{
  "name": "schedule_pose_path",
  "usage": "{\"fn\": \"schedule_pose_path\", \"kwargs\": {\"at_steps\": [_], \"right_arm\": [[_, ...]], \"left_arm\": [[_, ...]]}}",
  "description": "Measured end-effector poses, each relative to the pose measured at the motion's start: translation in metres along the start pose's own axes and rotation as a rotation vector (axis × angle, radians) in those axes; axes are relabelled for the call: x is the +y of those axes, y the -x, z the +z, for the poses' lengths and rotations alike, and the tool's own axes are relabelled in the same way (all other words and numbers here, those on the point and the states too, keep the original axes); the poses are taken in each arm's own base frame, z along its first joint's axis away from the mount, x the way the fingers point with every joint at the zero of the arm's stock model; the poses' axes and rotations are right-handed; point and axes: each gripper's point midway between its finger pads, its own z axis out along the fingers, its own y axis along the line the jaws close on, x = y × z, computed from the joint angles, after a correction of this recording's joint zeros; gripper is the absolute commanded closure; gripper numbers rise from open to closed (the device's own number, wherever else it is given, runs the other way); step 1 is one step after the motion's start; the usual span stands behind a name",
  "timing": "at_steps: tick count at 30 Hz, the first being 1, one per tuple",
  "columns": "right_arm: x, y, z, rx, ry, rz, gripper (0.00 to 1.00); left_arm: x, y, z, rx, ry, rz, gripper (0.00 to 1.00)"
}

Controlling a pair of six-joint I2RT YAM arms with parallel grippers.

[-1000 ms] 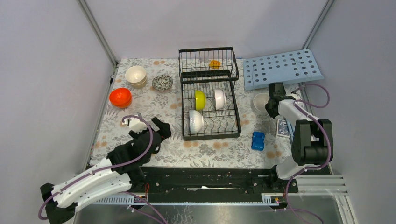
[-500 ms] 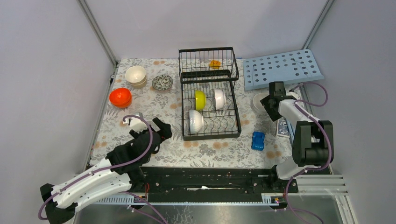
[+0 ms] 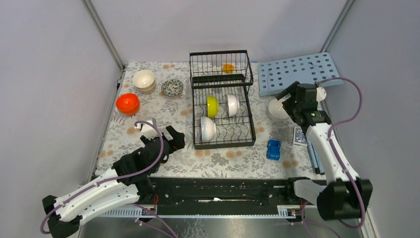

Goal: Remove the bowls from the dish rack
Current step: Pick up the bowl from the dish rack.

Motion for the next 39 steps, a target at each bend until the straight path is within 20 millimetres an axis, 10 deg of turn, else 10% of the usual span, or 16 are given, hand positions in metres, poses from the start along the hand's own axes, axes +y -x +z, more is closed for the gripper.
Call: {"fn": "schedule_pose_path", "kwargs": {"at_steps": [8,13,24,32,39], "right_arm": [[0.06,-0.007,-0.115,-0.03,0.432,-0.15,0.0],[0.064,-0.049,-0.154,0.073,0.68,-0.26,0.0],[0.003,-0.198,-0.137,0.498,0.924,-0.356,0.0],[-0.003,-0.259,-0.143,0.613,0.981,-0.513,0.0],[0.002,-0.272,-0.122,0.54,0.887,-0.571,0.0]], "left_arm": [[-0.013,0.001,-0.004,0.026,-0.057,0.035,0.01],[-0.026,0.001,-0.003,0.037,-0.112,0.074,0.01],[-0.088,0.005,0.006,0.008,-0.321,0.084,0.01],[-0.099,-0.015,0.032,-0.004,-0.356,0.085,0.02],[-0.086,-0.009,0.059,0.035,-0.28,0.059,0.02]]}}
